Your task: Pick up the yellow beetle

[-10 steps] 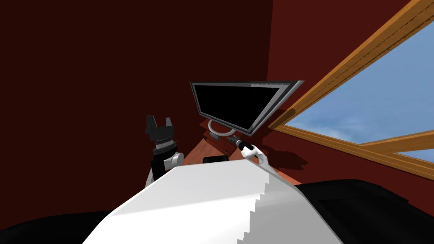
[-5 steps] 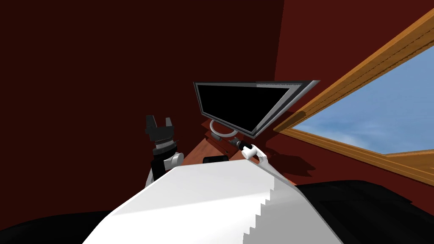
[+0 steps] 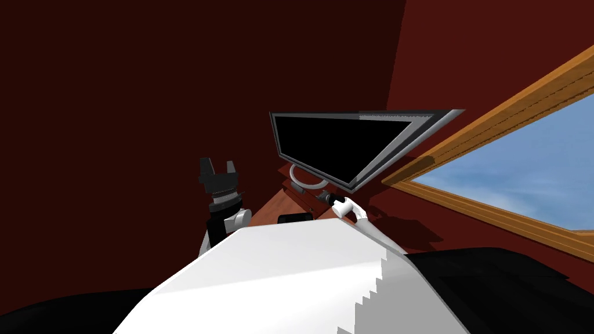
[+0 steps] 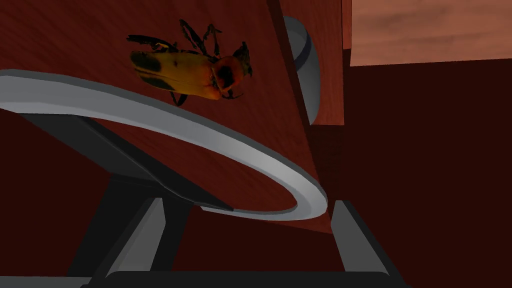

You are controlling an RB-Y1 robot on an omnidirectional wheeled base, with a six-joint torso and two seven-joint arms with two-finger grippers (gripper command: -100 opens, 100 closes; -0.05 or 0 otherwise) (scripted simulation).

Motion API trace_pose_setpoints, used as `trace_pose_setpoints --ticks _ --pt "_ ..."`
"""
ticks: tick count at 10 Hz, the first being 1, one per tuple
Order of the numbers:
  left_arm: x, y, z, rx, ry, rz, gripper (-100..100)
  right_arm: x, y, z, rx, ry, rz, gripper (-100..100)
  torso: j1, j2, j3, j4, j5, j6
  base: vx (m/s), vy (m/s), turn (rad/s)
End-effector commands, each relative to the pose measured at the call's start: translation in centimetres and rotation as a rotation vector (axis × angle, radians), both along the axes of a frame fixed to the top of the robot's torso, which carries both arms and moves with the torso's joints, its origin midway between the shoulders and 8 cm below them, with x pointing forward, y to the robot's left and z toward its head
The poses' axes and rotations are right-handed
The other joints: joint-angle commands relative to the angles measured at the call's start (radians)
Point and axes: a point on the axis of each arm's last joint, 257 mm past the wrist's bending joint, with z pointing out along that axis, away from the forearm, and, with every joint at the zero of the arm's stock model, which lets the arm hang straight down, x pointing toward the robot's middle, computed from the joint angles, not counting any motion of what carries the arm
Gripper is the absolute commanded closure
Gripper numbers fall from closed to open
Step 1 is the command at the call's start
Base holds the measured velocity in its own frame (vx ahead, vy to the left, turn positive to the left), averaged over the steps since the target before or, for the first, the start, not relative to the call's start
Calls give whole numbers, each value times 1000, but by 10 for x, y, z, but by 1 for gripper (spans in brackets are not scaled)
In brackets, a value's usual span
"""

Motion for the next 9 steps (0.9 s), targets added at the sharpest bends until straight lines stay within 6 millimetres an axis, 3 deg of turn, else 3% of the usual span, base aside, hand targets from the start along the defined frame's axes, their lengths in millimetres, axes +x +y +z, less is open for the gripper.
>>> trace_pose_setpoints --ticks 1,9 --pt "0 0 0 0 0 0 0 -5 -4 -8 -39 20 28 -100 0 0 0 0 0 0 18 -5 54" --pt "0 0 0 0 0 0 0 -43 -58 -45 -297 206 200 -100 0 0 0 0 0 0 22 1 96"
